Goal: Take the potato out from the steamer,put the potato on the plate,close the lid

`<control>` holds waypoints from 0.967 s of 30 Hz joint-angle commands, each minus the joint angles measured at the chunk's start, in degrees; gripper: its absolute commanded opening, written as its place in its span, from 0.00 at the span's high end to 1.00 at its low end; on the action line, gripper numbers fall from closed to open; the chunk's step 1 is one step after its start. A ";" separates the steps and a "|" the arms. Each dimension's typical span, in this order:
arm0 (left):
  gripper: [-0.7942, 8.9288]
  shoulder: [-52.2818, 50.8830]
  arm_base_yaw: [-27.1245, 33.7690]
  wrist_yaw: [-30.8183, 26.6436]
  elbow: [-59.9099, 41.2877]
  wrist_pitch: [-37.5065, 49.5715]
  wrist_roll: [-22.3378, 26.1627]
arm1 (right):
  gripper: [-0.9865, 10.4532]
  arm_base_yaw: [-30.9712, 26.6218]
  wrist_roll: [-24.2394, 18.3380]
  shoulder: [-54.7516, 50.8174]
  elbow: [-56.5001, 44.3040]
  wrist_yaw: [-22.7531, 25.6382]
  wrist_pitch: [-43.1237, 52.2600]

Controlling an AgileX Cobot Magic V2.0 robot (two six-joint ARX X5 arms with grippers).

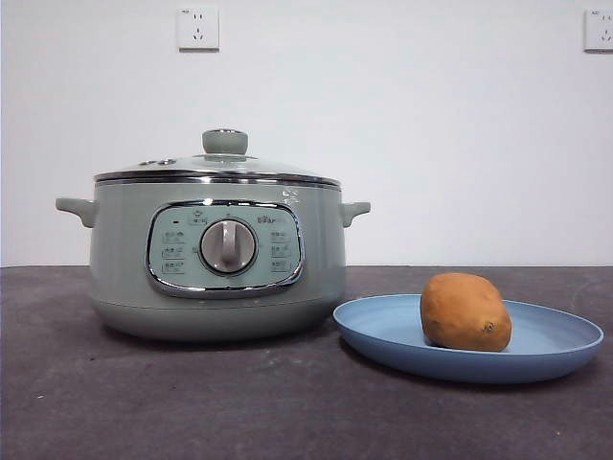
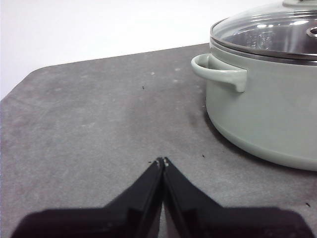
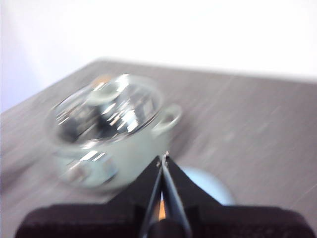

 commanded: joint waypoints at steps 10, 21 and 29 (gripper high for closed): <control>0.92 -0.13 0.22 0.00 -0.87 0.11 -0.61 | 0.91 -4.35 -0.83 -15.15 -27.21 9.09 18.23; 0.92 -0.13 0.22 0.00 -0.87 0.11 -0.61 | 0.91 -4.33 0.85 -22.25 -36.96 10.58 18.82; 0.92 -0.13 0.22 0.00 -0.87 0.11 -0.61 | 0.91 -4.33 3.06 -22.53 -37.57 10.47 15.91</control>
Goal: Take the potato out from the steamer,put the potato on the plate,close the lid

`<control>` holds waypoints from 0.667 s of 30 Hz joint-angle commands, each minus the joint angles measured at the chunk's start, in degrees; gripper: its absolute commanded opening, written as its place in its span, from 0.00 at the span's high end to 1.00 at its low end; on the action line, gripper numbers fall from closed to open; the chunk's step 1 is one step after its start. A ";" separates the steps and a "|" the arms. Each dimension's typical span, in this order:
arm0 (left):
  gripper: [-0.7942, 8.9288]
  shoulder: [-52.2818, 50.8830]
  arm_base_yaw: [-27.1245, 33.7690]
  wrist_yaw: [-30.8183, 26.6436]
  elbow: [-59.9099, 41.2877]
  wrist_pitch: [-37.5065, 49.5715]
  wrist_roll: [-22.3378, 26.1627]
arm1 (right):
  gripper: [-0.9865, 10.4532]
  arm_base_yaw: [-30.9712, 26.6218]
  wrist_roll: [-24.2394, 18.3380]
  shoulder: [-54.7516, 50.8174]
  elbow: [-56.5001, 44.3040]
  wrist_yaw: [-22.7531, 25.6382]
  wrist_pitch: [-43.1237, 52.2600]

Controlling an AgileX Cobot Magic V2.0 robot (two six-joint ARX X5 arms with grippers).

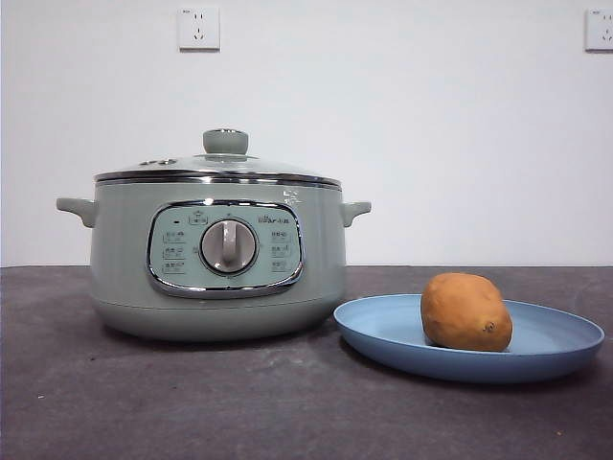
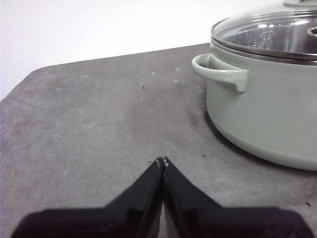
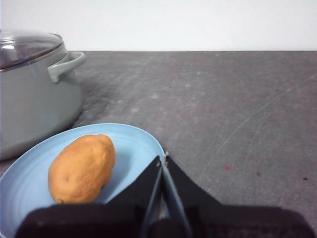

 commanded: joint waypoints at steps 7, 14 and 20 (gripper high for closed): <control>0.92 -0.13 0.20 -0.02 -0.87 0.11 -0.59 | 0.91 -0.09 5.66 -0.20 -0.76 0.13 -0.11; 0.92 -0.13 0.22 -0.02 -0.87 0.11 -0.57 | 0.91 -0.09 5.66 -0.20 -0.76 0.15 -0.11; 0.92 -0.13 0.22 -0.02 -0.87 0.11 -0.57 | 0.91 -0.09 5.66 -0.20 -0.76 0.15 -0.11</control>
